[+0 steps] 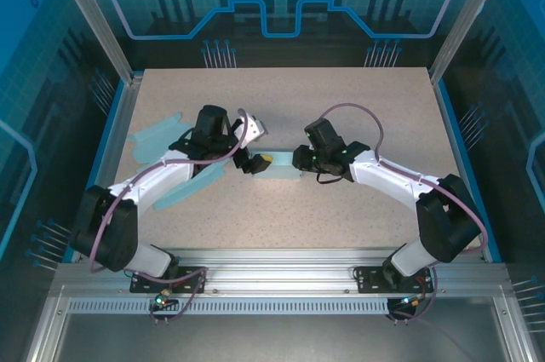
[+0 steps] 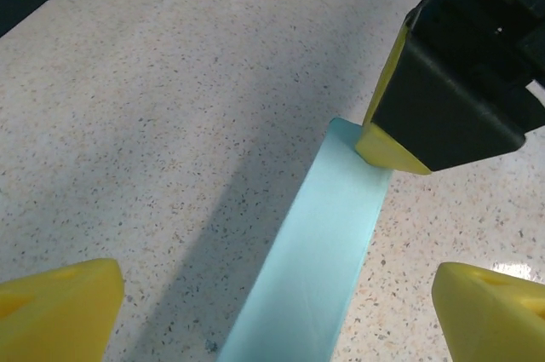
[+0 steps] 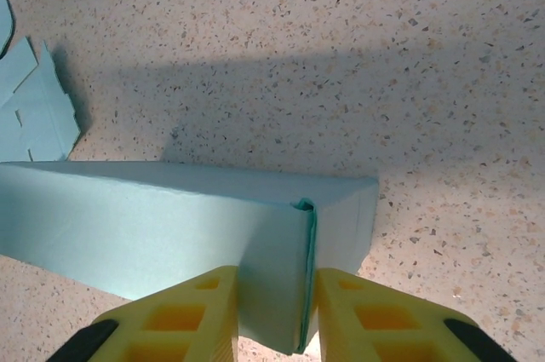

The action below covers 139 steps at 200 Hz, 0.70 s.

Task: Fold the paper box

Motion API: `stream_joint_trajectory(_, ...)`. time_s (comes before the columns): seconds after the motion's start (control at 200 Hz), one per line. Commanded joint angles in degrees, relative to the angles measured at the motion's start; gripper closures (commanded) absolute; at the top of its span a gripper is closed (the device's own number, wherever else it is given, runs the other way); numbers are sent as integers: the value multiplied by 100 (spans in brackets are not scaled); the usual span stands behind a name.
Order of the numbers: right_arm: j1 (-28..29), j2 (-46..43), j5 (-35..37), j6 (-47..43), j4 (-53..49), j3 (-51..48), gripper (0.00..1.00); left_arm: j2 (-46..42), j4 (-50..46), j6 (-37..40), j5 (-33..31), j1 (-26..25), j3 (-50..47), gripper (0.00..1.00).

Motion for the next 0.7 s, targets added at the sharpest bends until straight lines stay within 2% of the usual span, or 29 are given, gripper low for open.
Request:
stream_joint_trajectory(0.0,101,251,27,-157,-766,14,71,283,-1003,790,312,-95,436,3)
stream_joint_trajectory(0.26,105,287,54,-233,-846,137,70,789,-1546,1166,19,-254,835,3)
stream_joint_trajectory(0.495,102,339,18,-261,-846,221,70,1211,-1517,1319,-829,-383,1011,3)
stream_joint_trajectory(0.69,99,275,48,-273,-885,223,70,1350,-1497,1360,-1077,-412,1051,12)
